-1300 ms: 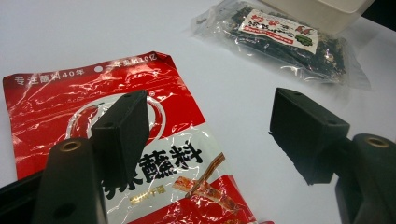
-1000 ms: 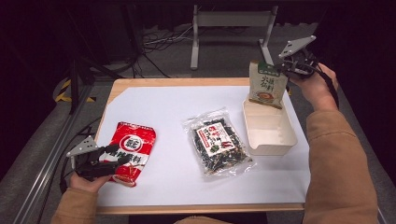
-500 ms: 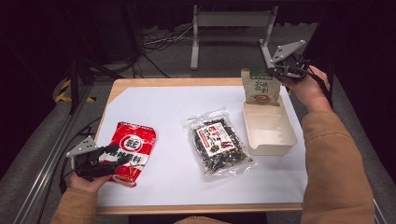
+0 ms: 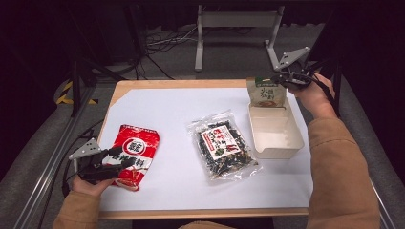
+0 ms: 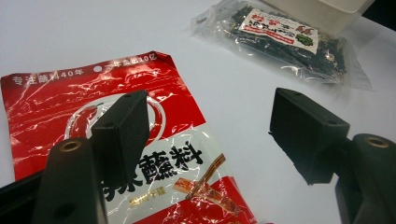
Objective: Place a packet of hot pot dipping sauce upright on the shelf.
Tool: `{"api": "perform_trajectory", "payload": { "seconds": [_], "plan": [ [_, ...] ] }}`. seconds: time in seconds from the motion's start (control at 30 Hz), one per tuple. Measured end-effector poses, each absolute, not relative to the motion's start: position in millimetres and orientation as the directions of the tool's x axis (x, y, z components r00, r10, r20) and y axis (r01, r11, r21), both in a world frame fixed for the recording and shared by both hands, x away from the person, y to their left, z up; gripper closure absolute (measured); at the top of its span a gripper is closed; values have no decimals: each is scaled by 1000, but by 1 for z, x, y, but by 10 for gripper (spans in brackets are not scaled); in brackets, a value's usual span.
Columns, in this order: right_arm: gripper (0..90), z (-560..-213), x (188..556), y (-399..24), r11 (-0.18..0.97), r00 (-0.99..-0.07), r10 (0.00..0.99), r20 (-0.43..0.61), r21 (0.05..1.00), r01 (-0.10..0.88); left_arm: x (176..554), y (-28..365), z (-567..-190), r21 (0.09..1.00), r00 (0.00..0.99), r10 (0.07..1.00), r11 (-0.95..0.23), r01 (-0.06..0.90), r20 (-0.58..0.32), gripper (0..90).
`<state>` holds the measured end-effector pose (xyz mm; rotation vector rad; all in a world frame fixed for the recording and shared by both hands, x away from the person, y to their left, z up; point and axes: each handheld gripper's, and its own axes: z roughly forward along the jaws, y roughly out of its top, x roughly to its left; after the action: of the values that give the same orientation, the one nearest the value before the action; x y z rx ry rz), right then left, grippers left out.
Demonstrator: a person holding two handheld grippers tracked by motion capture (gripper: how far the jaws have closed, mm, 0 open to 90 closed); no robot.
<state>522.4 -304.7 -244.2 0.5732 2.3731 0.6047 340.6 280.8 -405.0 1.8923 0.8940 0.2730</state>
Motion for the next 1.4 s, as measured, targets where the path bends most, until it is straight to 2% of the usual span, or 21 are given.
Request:
{"api": "perform_trajectory", "payload": {
  "seconds": [0.33,0.5,0.63,0.7,0.77,0.9,1.03,1.4],
  "plan": [
    [900,-253,525,-313,772,-692,580,-429,559,301,341,280,-405,853,704,685,-244,462,-185,290],
    [893,-262,529,-314,776,-681,599,-421,514,366,340,281,-405,850,701,687,-241,468,-191,290],
    [840,-262,529,-316,751,-668,629,-397,532,391,341,281,-405,851,703,686,-242,466,-189,290],
    [764,-262,529,-315,753,-671,625,-398,533,385,341,281,-405,855,700,689,-235,462,-188,280],
    [742,-262,529,-315,743,-670,633,-388,547,386,341,281,-405,857,698,689,-227,462,-194,254],
    [628,-261,528,-315,730,-656,647,-388,562,388,343,280,-406,854,684,707,-232,465,-180,165],
    [533,-255,525,-315,696,-633,675,-378,612,376,346,278,-404,858,697,698,-249,449,-163,117],
    [467,-239,508,-303,625,-623,707,-335,707,330,345,280,-401,839,691,709,-282,465,-144,84]
  ]
}}
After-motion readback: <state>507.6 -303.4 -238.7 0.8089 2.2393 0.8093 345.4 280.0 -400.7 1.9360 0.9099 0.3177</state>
